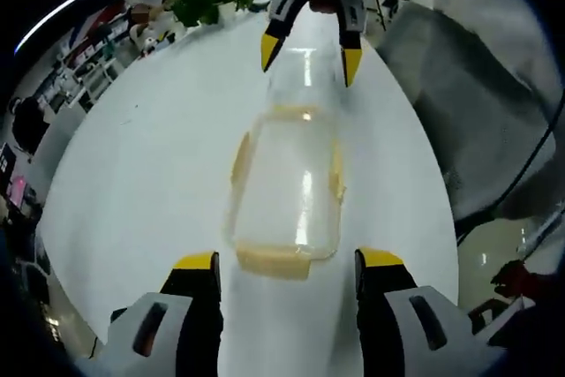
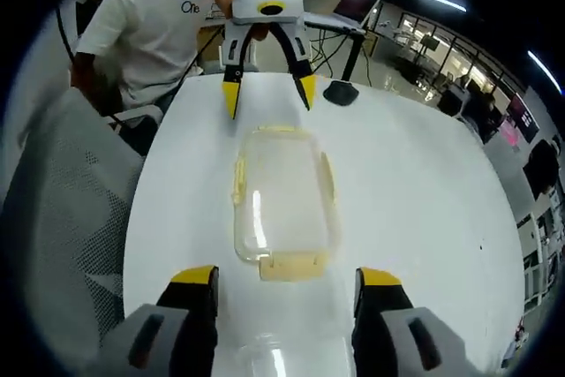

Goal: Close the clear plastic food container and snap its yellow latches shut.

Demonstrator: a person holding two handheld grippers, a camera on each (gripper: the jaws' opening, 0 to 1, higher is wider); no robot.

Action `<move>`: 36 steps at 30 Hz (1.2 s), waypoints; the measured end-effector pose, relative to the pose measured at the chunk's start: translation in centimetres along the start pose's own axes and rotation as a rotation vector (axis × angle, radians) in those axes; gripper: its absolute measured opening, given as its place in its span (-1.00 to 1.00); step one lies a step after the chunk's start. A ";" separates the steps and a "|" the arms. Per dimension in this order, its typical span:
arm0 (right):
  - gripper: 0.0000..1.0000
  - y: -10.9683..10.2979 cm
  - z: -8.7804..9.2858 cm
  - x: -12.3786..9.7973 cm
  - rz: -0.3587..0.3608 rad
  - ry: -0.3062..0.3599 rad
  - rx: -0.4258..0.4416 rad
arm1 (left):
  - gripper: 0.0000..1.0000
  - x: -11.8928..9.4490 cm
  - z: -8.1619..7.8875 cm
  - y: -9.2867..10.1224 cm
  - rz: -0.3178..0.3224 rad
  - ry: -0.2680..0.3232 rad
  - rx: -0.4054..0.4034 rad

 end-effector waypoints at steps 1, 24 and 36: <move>0.22 0.0 0.0 0.2 -0.010 -0.001 -0.006 | 0.21 0.2 0.1 -0.1 0.008 -0.001 -0.002; -0.06 0.8 0.3 3.6 -0.067 -0.073 -0.050 | -0.03 1.9 1.2 -1.8 0.057 -0.063 0.063; -0.20 1.0 0.4 4.5 -0.110 -0.088 -0.069 | -0.22 2.5 1.0 -1.8 0.099 -0.058 0.069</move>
Point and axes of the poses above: the point that each gripper's makers call its tool centre point, and the gripper's own axes: x roughly forward along the fingers, y roughly to its right, z roughly out of its underside, the point moved 10 cm from there along -x, roughly backward along the fingers, and after that the axes turned 7 degrees about z, right-handed, at the moved point
